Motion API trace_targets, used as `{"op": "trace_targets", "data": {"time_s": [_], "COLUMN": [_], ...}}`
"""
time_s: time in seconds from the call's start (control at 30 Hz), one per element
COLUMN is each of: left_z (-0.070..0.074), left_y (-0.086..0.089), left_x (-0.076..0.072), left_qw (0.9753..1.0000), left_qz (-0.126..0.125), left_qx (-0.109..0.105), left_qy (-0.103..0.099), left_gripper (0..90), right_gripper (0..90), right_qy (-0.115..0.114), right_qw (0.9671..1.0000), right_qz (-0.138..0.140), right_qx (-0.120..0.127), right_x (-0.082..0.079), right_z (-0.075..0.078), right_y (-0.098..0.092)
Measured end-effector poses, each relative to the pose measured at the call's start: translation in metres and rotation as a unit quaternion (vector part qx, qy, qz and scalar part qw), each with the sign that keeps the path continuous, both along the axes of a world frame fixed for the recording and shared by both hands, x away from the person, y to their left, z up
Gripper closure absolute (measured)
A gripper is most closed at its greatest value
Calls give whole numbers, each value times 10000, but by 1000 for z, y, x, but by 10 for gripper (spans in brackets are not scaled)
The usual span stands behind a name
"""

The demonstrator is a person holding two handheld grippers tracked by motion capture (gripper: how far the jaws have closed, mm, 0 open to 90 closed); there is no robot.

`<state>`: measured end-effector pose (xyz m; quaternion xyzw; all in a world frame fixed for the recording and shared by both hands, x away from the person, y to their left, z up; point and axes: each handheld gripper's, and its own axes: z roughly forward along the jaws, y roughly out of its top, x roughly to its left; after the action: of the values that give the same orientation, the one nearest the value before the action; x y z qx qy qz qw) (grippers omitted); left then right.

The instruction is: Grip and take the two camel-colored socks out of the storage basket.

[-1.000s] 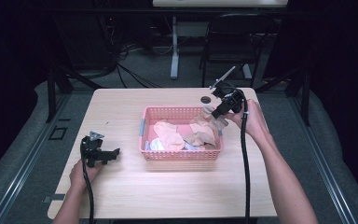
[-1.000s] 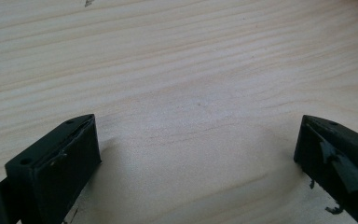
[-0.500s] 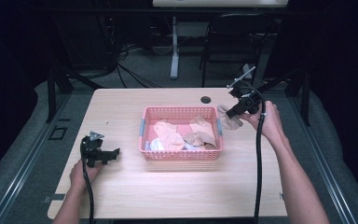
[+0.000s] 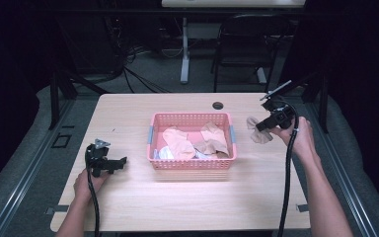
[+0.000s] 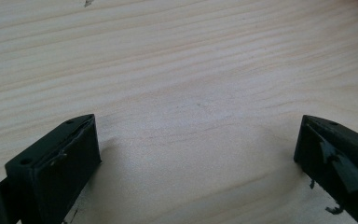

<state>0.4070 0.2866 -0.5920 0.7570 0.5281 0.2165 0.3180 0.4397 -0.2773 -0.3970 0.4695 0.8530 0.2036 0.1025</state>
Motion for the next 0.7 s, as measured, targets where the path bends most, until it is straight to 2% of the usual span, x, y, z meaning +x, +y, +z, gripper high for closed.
{"op": "trace_targets", "data": {"time_s": [0.13, 0.27, 0.5, 0.6, 0.7], "left_z": [0, 0, 0, 0, 0], "left_y": [0, 0, 0, 0, 0], "left_x": [0, 0, 0, 0, 0], "left_qw": [10000, 10000, 10000, 10000, 10000], "left_qz": [-1, 0, 0, 1, 1], "left_qx": [-1, -1, -2, -3, -2], "left_qy": [0, 0, -1, -1, -1], "left_gripper": [0, 0, 0, 0, 0], "right_gripper": [797, 797, 798, 797, 797], "right_qy": [141, 249, 270, 331, 351], "right_qw": [9999, 9996, 9992, 9988, 9985], "right_qz": [-43, -151, -292, -360, -419], "right_qx": [-23, -67, -31, -49, -72], "right_x": [1, 2, 3, 4, 5], "right_z": [-10, -25, -44, -57, -62], "right_y": [-6, -11, -16, -21, -25]}}
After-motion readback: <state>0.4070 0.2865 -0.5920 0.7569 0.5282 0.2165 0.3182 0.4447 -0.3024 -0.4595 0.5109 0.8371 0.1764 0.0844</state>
